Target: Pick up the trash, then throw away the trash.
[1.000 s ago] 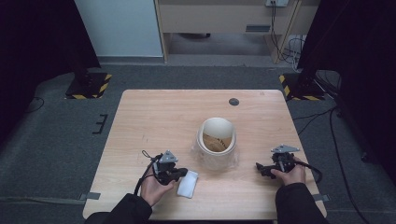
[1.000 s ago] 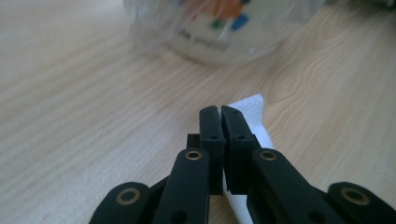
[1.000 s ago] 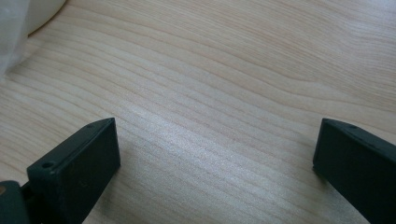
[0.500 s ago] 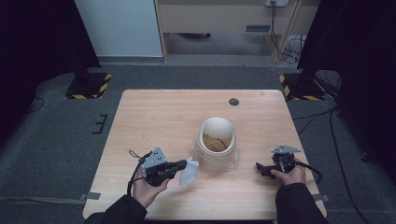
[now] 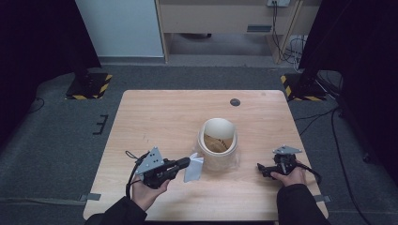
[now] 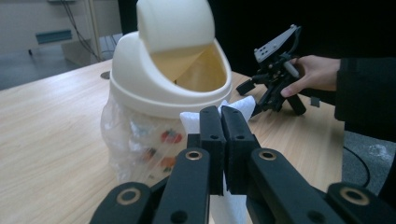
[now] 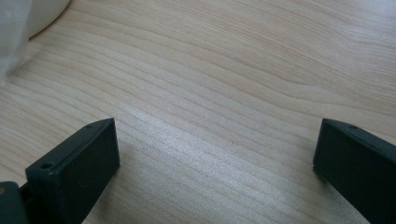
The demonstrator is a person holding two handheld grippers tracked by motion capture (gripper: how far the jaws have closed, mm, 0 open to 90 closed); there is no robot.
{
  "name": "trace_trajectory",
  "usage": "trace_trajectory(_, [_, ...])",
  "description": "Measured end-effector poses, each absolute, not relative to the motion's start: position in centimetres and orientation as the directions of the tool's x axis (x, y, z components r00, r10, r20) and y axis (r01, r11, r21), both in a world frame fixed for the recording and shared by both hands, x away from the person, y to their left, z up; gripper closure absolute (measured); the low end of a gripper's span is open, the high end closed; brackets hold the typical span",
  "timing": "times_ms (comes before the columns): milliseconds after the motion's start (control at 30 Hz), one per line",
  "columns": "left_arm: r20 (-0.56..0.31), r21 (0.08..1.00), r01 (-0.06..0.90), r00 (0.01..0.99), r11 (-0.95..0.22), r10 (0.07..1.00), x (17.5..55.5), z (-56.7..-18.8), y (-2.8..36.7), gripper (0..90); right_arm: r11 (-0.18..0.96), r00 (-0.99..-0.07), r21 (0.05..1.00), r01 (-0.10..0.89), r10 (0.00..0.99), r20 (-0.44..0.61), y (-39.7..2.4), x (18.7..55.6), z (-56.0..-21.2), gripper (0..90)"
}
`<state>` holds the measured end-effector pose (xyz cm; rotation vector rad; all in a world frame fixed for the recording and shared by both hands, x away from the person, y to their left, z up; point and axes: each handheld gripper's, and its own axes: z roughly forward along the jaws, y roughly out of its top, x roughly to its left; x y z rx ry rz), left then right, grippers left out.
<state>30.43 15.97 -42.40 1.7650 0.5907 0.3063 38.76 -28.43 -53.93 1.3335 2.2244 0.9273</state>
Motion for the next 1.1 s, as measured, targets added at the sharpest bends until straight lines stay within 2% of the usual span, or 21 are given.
trace_trajectory(600, [-0.051,0.981,0.133,0.878,-0.14,0.476,29.6,-39.8,15.1,87.8,0.33,-0.474,0.706,0.626,0.88,0.009,-28.4,38.8,-53.9,0.5])
trace_trajectory(1100, [-0.02,0.992,0.077,0.882,-0.102,0.47,31.6,-37.7,14.7,87.8,0.33,-0.473,0.706,0.626,0.881,0.009,-28.4,38.8,-53.9,0.5])
